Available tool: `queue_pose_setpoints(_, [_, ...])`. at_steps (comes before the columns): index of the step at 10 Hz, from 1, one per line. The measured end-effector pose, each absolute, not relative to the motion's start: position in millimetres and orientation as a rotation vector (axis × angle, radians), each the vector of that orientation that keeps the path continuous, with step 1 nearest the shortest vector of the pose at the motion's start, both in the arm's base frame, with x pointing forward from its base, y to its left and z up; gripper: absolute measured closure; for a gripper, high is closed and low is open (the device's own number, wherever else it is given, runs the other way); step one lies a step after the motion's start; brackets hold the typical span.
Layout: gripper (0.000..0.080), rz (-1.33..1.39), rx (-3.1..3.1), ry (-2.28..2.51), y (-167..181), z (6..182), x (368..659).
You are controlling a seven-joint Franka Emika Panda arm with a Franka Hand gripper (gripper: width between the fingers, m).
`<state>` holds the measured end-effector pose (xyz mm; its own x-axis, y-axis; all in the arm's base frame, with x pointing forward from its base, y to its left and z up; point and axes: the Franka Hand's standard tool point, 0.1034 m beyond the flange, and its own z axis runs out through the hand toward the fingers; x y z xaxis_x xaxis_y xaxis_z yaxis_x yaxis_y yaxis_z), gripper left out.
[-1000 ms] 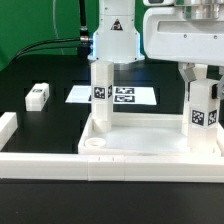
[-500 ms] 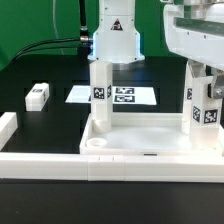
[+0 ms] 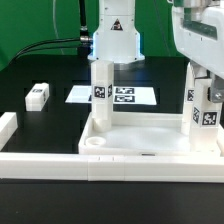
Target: Assemble desk
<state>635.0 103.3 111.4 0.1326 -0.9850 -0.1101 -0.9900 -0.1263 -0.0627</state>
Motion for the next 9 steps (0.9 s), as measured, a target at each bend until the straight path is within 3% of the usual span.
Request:
queue_pose_setpoints(1, [0.0196, 0.059, -2.322, 1.933, 101.9, 110.6, 634.9])
queue_pose_setpoints(2, [0.0164, 0.059, -2.360, 1.888, 101.7, 110.3, 634.4])
queue_pose_setpoints(9, [0.0151, 0.000, -2.924, 0.875, 102.8, 111.8, 635.9])
